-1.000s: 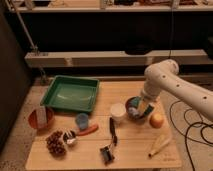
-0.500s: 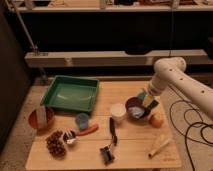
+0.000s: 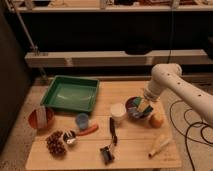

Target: Place sponge in purple bowl

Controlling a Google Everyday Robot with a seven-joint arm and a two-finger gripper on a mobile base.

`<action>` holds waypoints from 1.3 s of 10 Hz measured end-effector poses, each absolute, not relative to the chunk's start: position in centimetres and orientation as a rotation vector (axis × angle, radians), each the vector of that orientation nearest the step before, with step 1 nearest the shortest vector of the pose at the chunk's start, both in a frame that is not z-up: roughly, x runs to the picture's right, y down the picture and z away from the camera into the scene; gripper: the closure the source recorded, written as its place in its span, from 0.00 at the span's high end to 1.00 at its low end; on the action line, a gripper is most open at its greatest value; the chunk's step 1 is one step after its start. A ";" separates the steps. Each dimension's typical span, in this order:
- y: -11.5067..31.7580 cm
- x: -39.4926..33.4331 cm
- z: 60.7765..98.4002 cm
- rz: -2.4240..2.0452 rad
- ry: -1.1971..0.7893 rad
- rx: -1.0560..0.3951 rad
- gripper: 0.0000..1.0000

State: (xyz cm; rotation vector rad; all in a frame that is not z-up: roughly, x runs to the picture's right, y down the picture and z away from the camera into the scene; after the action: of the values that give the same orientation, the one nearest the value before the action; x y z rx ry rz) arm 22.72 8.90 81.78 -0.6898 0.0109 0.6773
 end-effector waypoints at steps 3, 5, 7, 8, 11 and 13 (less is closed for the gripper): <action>9.0 22.7 82.4 0.672 0.004 -0.652 0.50; 8.5 22.4 83.3 0.662 -0.016 -0.625 0.72; 8.2 22.2 84.5 0.662 -0.032 -0.611 0.80; 7.7 21.8 85.1 0.661 -0.045 -0.607 0.80; 7.4 21.8 85.7 0.693 -0.098 -0.652 0.80; 6.8 21.8 85.5 0.712 -0.137 -0.679 0.80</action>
State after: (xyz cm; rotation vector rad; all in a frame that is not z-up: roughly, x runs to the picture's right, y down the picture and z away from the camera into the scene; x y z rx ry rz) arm 21.85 6.78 85.47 -0.6789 -0.1373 0.7117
